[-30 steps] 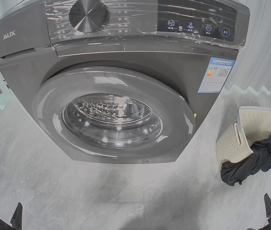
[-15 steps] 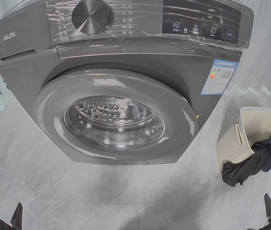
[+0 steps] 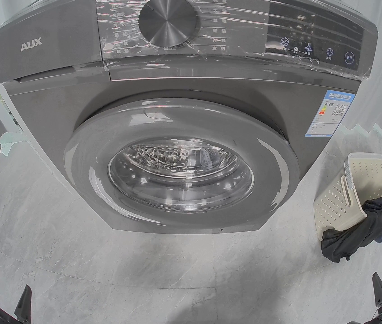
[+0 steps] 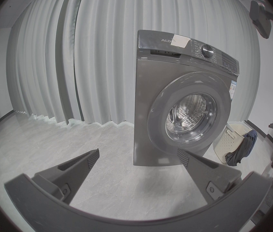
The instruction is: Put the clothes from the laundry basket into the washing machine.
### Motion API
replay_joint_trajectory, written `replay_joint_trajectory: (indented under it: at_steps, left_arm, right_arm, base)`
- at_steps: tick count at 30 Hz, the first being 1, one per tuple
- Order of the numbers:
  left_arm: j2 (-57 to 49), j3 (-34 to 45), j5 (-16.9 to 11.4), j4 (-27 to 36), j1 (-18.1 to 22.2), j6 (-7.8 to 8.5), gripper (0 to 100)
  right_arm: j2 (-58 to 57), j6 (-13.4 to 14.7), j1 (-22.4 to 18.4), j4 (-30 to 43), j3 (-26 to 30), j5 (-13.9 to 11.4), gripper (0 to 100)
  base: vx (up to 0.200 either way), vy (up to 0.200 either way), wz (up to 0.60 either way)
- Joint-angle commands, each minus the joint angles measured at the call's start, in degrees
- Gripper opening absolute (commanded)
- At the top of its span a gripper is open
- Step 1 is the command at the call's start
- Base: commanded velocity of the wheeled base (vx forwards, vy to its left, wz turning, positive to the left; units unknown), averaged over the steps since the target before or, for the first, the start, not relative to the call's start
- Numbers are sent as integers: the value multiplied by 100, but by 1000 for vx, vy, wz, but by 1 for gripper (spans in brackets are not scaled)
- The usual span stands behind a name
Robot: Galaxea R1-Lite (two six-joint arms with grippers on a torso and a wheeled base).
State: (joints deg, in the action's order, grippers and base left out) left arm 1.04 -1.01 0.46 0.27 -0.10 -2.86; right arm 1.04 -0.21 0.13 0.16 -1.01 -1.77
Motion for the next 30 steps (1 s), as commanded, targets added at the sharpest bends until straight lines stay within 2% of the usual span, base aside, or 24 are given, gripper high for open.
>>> replay_joint_trajectory:
  at_steps: [1, 8, 20, 22, 23, 26, 27, 30]
  left_arm:
    - [-95, 84, 6, 0, 1, -4, 100]
    - [-95, 84, 6, 0, 1, -4, 100]
    - [-95, 84, 6, 0, 1, -4, 100]
    - [-95, 84, 6, 0, 1, -4, 100]
    - [-95, 84, 6, 0, 1, -4, 100]
    - [-95, 84, 6, 0, 1, -4, 100]
    - [-95, 84, 6, 0, 1, -4, 100]
    - [-95, 84, -2, 0, 1, -4, 100]
  right_arm:
    - [-104, 3, 4, 2, 101, 1, 100]
    - [-104, 38, 4, 2, 101, 36, 100]
    - [-104, 65, -5, -25, 101, 71, 100]
    - [-104, 21, -5, -209, -66, 36, 100]
    - [-104, 12, -5, -394, -514, 63, 100]
    - [573, 30, 57, -447, -1402, -17, 100]
    - [608, 38, 57, -447, -1428, -17, 100]
    - [1522, 153, 303, -385, -1367, -500, 100]
  base:
    - [200, 0, 0]
    - [200, 0, 0]
    - [0, 0, 0]
    - [0, 0, 0]
    - [0, 0, 0]
    - [0, 0, 0]
    - [0, 0, 0]
    - [0, 0, 0]
